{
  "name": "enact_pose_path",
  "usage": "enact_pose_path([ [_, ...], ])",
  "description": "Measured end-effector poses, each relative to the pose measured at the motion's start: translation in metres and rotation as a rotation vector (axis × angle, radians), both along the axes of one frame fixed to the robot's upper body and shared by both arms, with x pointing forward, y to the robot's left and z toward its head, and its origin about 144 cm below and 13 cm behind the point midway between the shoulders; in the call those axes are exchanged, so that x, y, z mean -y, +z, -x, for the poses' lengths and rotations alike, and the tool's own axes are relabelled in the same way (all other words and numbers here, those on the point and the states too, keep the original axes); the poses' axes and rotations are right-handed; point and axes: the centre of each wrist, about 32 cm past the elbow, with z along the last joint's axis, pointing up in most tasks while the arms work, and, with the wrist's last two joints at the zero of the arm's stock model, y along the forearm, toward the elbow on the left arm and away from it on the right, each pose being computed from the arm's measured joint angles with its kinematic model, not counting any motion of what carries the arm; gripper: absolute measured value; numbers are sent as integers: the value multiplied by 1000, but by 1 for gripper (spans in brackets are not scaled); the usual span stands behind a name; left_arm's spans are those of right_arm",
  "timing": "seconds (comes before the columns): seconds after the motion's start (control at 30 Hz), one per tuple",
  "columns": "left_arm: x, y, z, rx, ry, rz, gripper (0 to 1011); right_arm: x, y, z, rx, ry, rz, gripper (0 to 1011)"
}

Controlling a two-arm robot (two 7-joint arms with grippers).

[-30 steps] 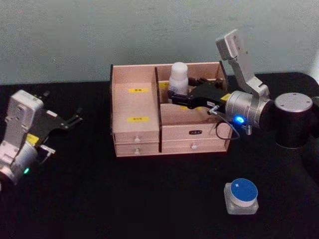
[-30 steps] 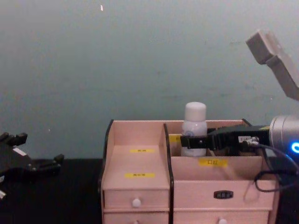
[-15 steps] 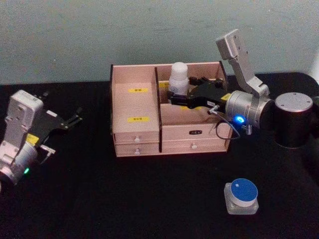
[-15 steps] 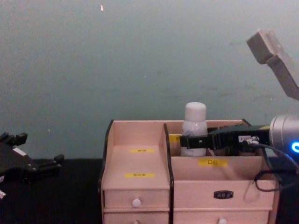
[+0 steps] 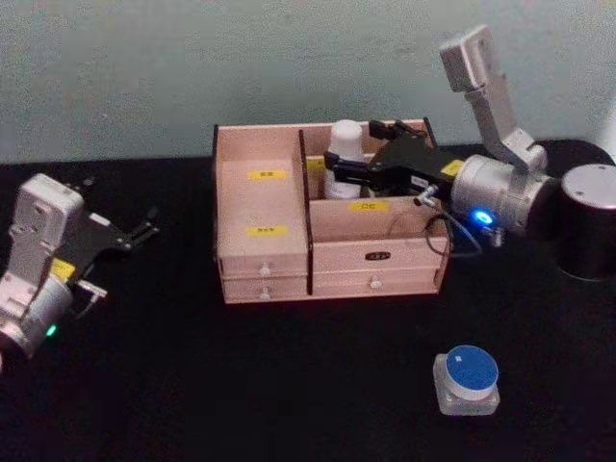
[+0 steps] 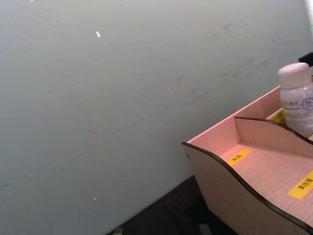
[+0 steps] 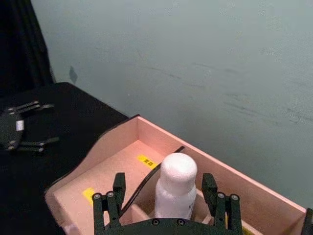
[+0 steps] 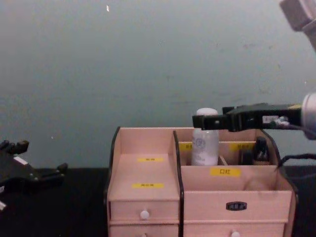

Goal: Pick up the facial cleanser and watermelon frost from the table and place them into the tiered storage box.

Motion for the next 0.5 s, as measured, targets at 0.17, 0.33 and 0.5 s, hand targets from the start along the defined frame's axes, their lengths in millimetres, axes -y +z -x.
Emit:
enact_pose_path([
  [0.17, 0, 0, 0, 0, 0, 0, 1001, 12, 11, 21, 11, 25, 14, 1000],
  [0.33, 0, 0, 0, 0, 0, 0, 1001, 27, 14, 44, 12, 40, 26, 1000],
  [0.5, 0, 0, 0, 0, 0, 0, 1001, 45, 11, 75, -8, 55, 53, 1000],
])
